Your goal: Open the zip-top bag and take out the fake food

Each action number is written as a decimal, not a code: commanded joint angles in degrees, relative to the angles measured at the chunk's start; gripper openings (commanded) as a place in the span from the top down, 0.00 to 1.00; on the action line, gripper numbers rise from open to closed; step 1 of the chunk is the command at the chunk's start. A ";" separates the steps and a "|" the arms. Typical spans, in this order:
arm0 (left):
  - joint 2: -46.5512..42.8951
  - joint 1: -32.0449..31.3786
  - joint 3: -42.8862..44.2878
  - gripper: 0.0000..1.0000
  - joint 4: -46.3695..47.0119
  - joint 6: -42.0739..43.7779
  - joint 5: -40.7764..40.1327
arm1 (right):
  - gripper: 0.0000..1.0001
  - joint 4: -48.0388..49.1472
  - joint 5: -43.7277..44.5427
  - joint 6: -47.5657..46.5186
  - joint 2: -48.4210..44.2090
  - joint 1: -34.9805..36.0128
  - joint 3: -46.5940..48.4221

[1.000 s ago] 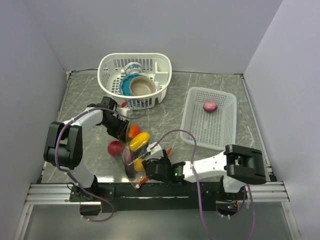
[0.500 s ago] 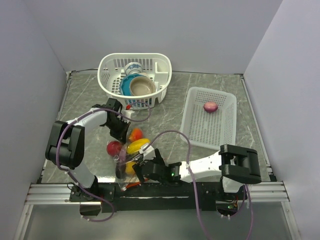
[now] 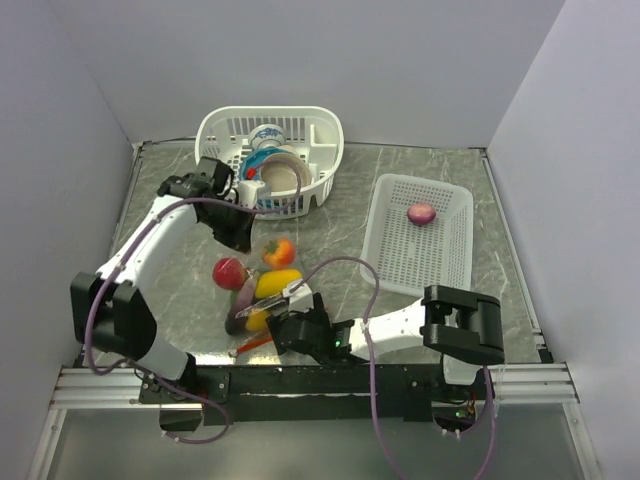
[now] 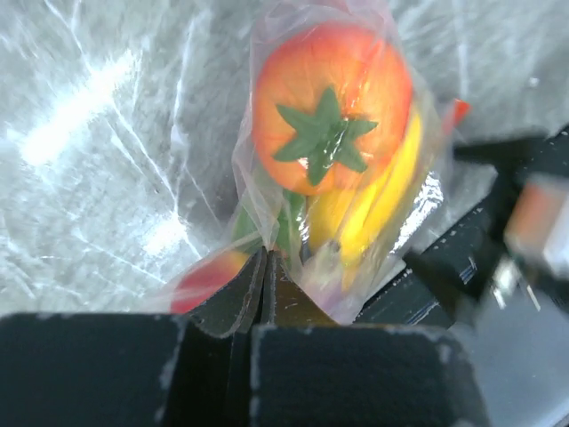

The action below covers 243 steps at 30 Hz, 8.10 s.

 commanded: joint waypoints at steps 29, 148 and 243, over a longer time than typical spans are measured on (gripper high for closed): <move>8.91 -3.30 -27.83 0.99 22.74 3.25 -29.02 | 0.01 7.01 -4.05 -8.49 2.04 3.99 6.26; 0.47 6.01 -25.54 0.99 23.18 0.61 -31.04 | 0.09 -3.37 -3.96 -17.37 -9.39 -2.42 9.16; 6.90 1.97 -17.48 0.99 18.10 -2.73 -23.23 | 1.00 -26.72 12.45 -6.31 -47.78 -33.31 -4.99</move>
